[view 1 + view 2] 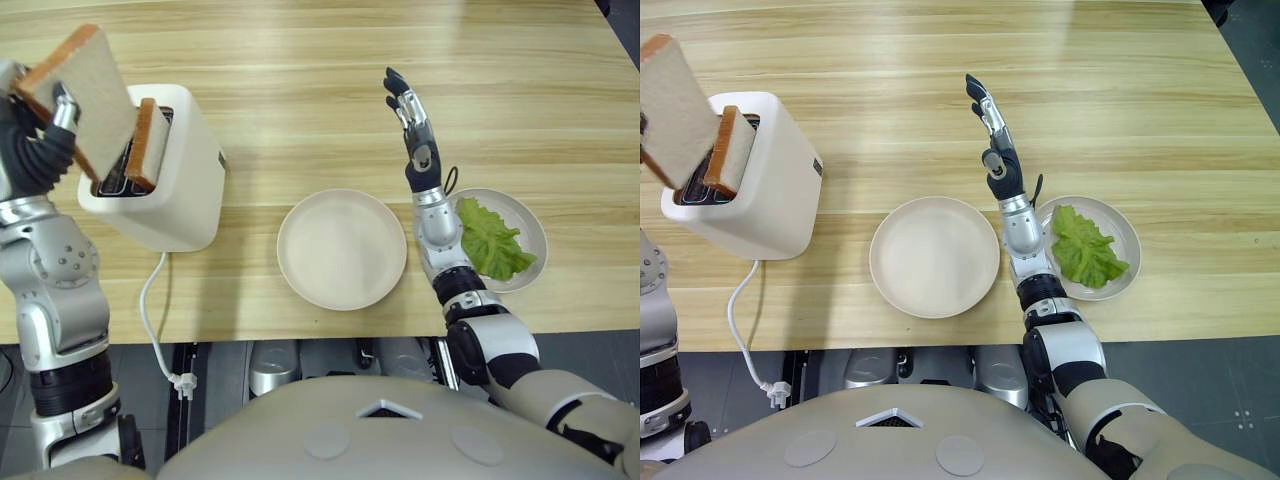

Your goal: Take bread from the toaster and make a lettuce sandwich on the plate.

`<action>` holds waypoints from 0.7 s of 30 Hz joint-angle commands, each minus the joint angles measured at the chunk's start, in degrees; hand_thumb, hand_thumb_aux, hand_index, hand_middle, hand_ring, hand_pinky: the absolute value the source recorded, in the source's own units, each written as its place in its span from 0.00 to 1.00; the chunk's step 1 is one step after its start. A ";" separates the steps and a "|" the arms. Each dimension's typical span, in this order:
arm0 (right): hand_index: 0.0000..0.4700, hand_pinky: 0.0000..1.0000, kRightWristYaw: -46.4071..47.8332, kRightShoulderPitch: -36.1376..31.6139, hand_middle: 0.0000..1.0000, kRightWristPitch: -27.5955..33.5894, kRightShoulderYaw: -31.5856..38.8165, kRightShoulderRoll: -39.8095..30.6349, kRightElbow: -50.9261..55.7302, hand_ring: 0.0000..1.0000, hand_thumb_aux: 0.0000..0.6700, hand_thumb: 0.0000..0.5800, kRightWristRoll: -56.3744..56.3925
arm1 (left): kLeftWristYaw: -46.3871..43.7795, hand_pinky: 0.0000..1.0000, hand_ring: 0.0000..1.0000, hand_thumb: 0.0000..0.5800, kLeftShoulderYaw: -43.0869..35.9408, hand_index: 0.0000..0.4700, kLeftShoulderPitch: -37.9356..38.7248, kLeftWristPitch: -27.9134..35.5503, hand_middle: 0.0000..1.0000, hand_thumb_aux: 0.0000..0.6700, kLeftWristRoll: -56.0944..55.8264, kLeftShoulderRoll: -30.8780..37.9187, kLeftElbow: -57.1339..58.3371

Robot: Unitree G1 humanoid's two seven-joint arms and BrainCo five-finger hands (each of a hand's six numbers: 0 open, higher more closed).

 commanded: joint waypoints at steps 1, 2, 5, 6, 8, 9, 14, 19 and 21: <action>0.00 0.00 -0.60 -0.89 0.00 -0.01 -0.59 -0.51 -0.33 0.00 0.00 0.00 0.80 | 0.47 1.00 1.00 1.00 0.11 0.98 -1.93 -3.59 1.00 1.00 -1.59 -0.83 -4.02; 0.00 0.00 -0.97 -0.84 0.00 0.05 -1.00 -0.81 -0.92 0.00 0.00 0.00 0.90 | -0.08 1.00 1.00 1.00 -0.24 0.98 -2.60 -4.51 1.00 1.00 -2.22 -0.83 -4.76; 0.00 0.00 -2.56 0.01 0.00 -0.23 -2.44 -3.06 -5.72 0.00 0.00 0.00 -0.23 | -6.52 1.00 1.00 1.00 -3.23 0.98 -5.63 -6.70 1.00 1.00 -12.68 -2.12 -6.84; 0.00 0.00 -3.13 0.51 0.00 -0.41 -2.92 -4.21 -7.82 0.00 0.00 0.00 -1.07 | -9.04 1.00 1.00 1.00 -4.87 0.98 -6.41 -6.94 1.00 1.00 -16.61 -2.78 -7.74; 0.00 0.00 -5.27 2.07 0.00 -0.76 -4.51 -7.57 -12.58 0.00 0.00 0.00 -4.90 | -14.05 1.00 1.00 1.00 -9.17 0.98 -7.56 -6.10 1.00 1.00 -22.26 -3.94 -10.10; 0.00 0.00 -6.52 3.11 0.00 -0.86 -5.52 -9.67 -14.64 0.00 0.00 0.00 -7.41 | -16.54 1.00 1.00 1.00 -11.62 0.98 -7.98 -5.26 1.00 1.00 -25.57 -5.05 -11.09; 0.00 0.00 -12.52 6.60 0.00 0.65 -9.08 -20.08 -14.28 0.00 0.00 0.00 -15.20 | -25.55 1.00 1.00 1.00 -21.42 0.98 -6.09 -0.73 1.00 1.00 -36.81 -9.97 -11.27; 0.00 0.00 -18.24 6.92 0.00 2.75 -10.44 -29.25 -5.73 0.00 0.00 0.00 -17.64 | -31.36 1.00 1.00 1.00 -30.75 0.98 -2.73 2.89 1.00 1.00 -42.34 -15.38 -1.89; 0.00 0.00 -20.16 6.51 0.00 3.18 -10.10 -31.38 -3.06 0.00 0.00 0.00 -17.91 | -31.74 1.00 1.00 1.00 -32.69 0.98 -1.94 3.34 1.00 1.00 -42.15 -17.15 2.74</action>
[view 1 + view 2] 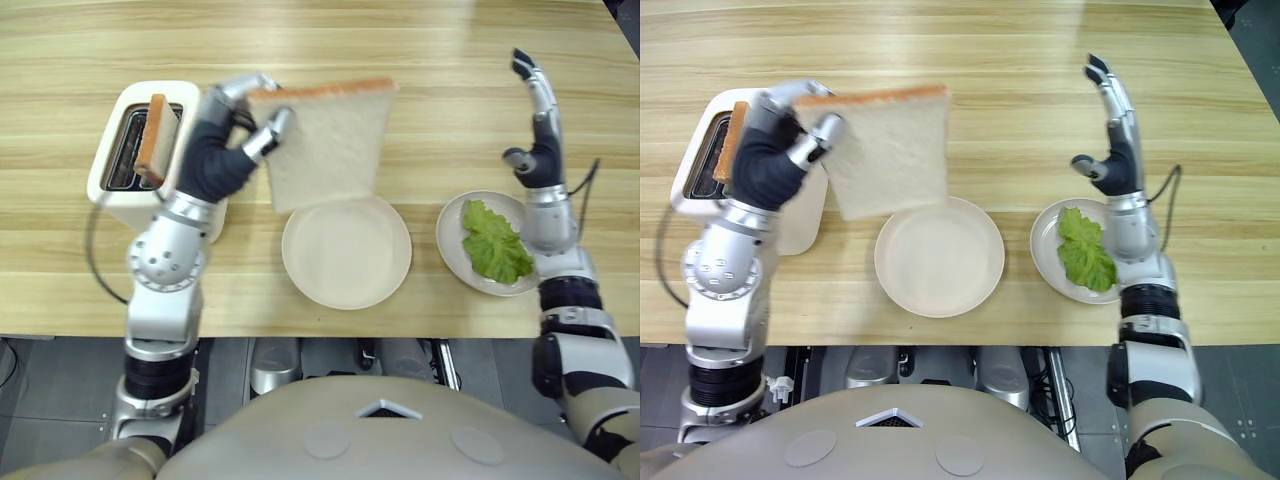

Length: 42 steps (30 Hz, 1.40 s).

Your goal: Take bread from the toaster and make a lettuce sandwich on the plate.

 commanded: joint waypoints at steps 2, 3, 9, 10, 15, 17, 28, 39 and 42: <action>0.00 0.00 -4.63 -0.75 0.00 1.50 0.67 -3.52 6.09 0.00 0.00 0.00 -1.59 | -0.25 1.00 1.00 1.00 -4.78 0.98 1.66 0.76 1.00 1.00 1.58 -3.26 12.40; 0.00 0.00 -5.50 -0.84 0.00 1.72 1.19 -4.05 6.70 0.00 0.00 0.00 -2.10 | 0.26 1.00 1.00 1.00 -5.54 0.98 2.05 0.10 1.00 1.00 2.48 -3.95 15.03; 0.00 0.00 -9.15 -1.51 0.00 2.05 4.45 -5.05 9.80 0.00 0.00 0.00 -4.56 | 2.15 1.00 1.00 1.00 -8.08 0.98 3.67 -3.37 1.00 1.00 6.81 -5.75 26.73; 0.00 0.00 -9.57 -1.60 0.00 2.02 4.81 -5.12 10.09 0.00 0.00 0.00 -4.67 | 2.09 1.00 1.00 1.00 -8.37 0.98 3.66 -3.71 1.00 1.00 7.37 -5.67 27.78; 0.00 0.00 -11.29 -1.89 0.00 1.93 6.61 -5.39 10.99 0.00 0.00 0.00 -5.02 | 3.36 1.00 1.00 1.00 -9.29 0.98 2.87 -5.65 1.00 1.00 13.96 -3.01 28.63; 0.00 0.00 -11.60 -1.75 0.00 1.93 7.06 -5.52 10.97 0.00 0.00 0.00 -4.89 | 4.24 1.00 1.00 1.00 -9.67 0.98 2.75 -5.82 1.00 1.00 16.80 -1.65 27.43; 0.00 0.00 -18.63 2.51 0.00 2.91 15.38 -10.36 9.66 0.00 0.00 0.00 -15.65 | 6.48 1.00 1.00 0.00 -14.40 0.00 2.60 -5.49 1.00 0.00 32.08 2.89 24.81; 0.00 0.00 -42.48 5.36 0.00 12.08 29.44 -17.10 17.04 0.00 0.00 0.00 -32.73 | 18.09 1.00 1.00 0.00 -11.61 0.00 1.33 -2.54 1.00 0.00 45.89 3.60 22.00; 0.00 0.00 -45.09 4.41 0.00 13.83 31.97 -17.26 21.08 0.00 0.00 0.00 -33.07 | 20.96 1.00 1.00 0.00 -10.19 0.00 0.96 -1.09 1.00 0.00 49.98 4.15 20.08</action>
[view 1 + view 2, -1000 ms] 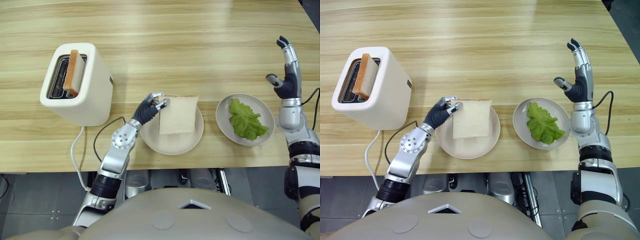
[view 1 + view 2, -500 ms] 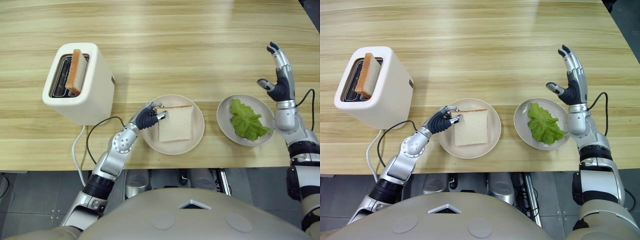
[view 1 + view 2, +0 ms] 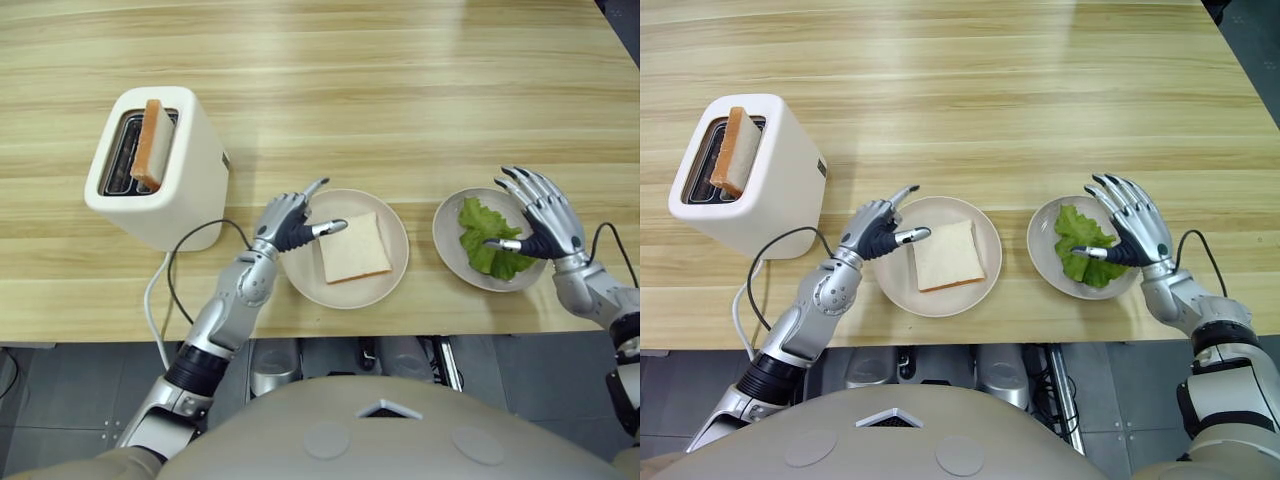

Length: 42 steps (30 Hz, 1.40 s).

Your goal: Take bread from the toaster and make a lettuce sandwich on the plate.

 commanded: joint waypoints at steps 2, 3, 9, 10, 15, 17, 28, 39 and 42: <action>0.00 0.00 -3.73 -1.22 0.00 2.46 3.91 -0.24 4.95 0.00 0.00 0.00 -1.06 | 3.87 1.00 1.00 0.00 2.39 0.00 -0.63 2.13 1.00 0.00 5.93 1.32 -3.22; 0.00 0.00 -4.01 -1.38 0.00 2.86 4.63 -0.24 5.51 0.00 0.00 0.00 -1.08 | 4.32 1.00 1.00 0.00 2.85 0.00 -0.69 2.21 1.00 0.00 6.50 1.49 -3.76; 0.02 0.00 -2.52 -1.80 0.00 4.58 6.64 0.25 9.77 0.00 0.02 0.03 0.77 | 4.47 1.00 1.00 0.00 3.38 0.00 -0.20 1.71 1.00 0.00 5.97 1.45 -4.36; 0.10 0.00 -2.22 -1.95 0.00 4.63 6.87 0.30 10.03 0.00 0.11 0.20 0.82 | 4.38 1.00 1.00 0.00 3.02 0.00 -0.06 1.68 1.00 0.00 5.93 1.30 -3.97; 0.92 0.00 -1.11 -2.70 0.00 5.25 8.92 0.65 10.84 0.00 0.94 1.00 0.80 | 4.55 1.00 1.00 0.00 2.34 0.00 0.29 1.70 1.00 0.00 6.06 0.80 -3.00; 0.95 0.00 -0.77 -2.61 0.00 5.44 9.22 0.92 11.25 0.00 0.97 1.00 1.32 | 4.59 1.00 1.00 0.00 2.45 0.00 0.18 1.65 1.00 0.00 6.08 0.72 -2.92; 0.91 0.00 -0.94 -3.06 0.00 5.73 11.37 1.93 11.25 0.00 0.93 1.00 2.35 | 4.65 1.00 1.00 0.00 2.67 0.00 -0.72 1.29 1.00 0.00 6.05 0.46 -1.64; 0.98 0.00 -3.01 -7.46 0.00 1.36 10.88 1.26 7.33 0.00 1.00 1.00 4.01 | 5.33 1.00 1.00 0.00 3.29 0.00 -1.53 0.63 1.00 0.00 5.67 0.31 -1.14; 0.98 0.00 -1.98 -9.04 0.00 -2.64 10.60 0.77 2.88 0.00 1.00 1.00 4.86 | 5.42 1.00 1.00 0.00 4.72 0.00 -1.81 0.70 1.00 0.00 5.19 0.87 -2.64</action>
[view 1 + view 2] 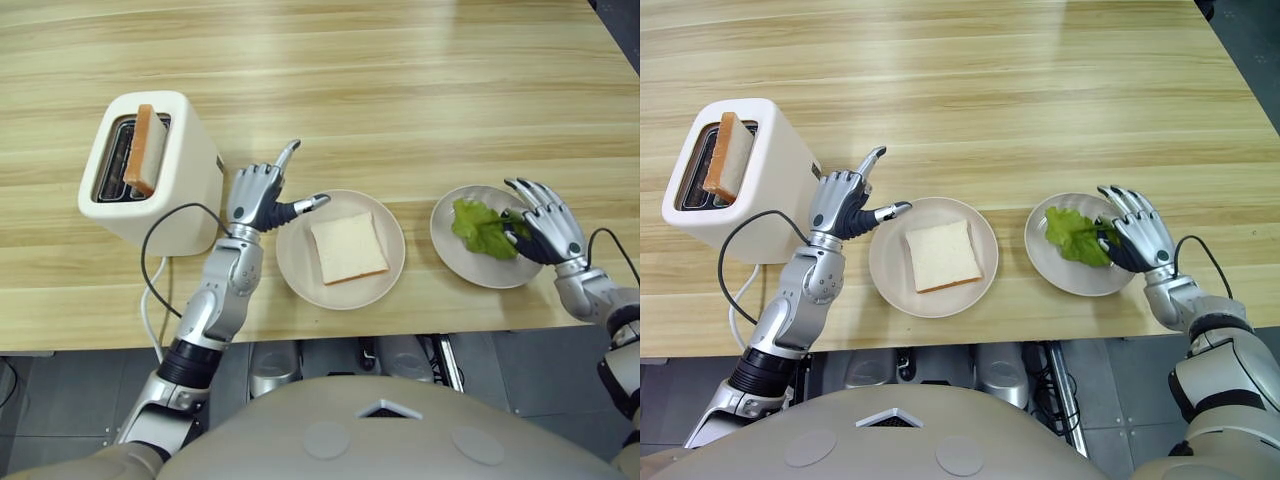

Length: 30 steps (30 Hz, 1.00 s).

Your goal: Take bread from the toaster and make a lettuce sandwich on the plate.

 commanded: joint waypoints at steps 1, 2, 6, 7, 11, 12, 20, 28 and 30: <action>0.98 0.00 2.19 -2.18 0.00 -5.82 -0.66 -0.93 -6.60 0.00 1.00 1.00 1.63 | 0.04 1.00 1.00 0.00 2.63 0.00 -0.49 -0.16 1.00 0.00 -0.77 1.21 -1.66; 0.98 0.13 3.56 -2.60 0.13 -7.50 -0.96 -0.97 -8.56 0.13 1.00 1.00 2.34 | 0.01 1.00 1.00 0.00 3.26 0.00 -0.55 -0.17 1.00 0.00 -1.06 1.36 -2.27; 0.98 0.51 11.98 -3.58 0.51 -12.16 -2.13 -0.58 -19.12 0.51 1.00 1.00 5.53 | -0.48 1.00 1.00 0.00 5.84 0.00 -0.97 -0.28 1.00 0.00 -2.00 1.73 -4.98; 0.98 0.50 14.77 -3.62 0.50 -13.10 -2.55 -0.07 -21.29 0.50 1.00 1.00 7.00 | -0.52 1.00 1.00 0.00 6.31 0.00 -1.05 -0.35 1.00 0.00 -2.26 1.83 -5.40; 0.98 0.46 27.35 -2.69 0.46 -15.06 -2.83 2.96 -30.75 0.46 1.00 1.00 13.07 | -1.07 1.00 1.00 0.00 8.01 0.00 -0.99 -0.92 1.00 0.00 -3.66 2.20 -6.96; 0.98 0.46 30.76 -2.38 0.46 -15.24 -2.50 3.88 -32.99 0.46 1.00 1.00 14.63 | -1.15 1.00 1.00 0.00 8.60 0.00 -0.83 -0.95 1.00 0.00 -3.96 2.33 -7.60; 0.98 0.37 50.33 -2.44 0.37 -14.14 1.19 12.18 -35.69 0.37 1.00 1.00 17.22 | -2.31 1.00 1.00 0.00 14.42 0.00 0.35 -1.47 1.00 0.00 -5.66 4.07 -12.32; 0.98 0.29 49.01 -4.82 0.29 -13.05 0.15 16.97 -30.97 0.29 1.00 1.00 11.13 | -2.44 1.00 1.00 0.00 18.47 0.00 1.10 -1.71 1.00 0.00 -6.78 5.20 -12.00; 0.98 0.25 48.22 -5.52 0.25 -12.73 0.19 17.47 -29.83 0.25 1.00 1.00 9.77 | -2.59 1.00 1.00 0.00 18.48 0.00 1.51 -2.00 1.00 0.00 -7.05 4.96 -11.62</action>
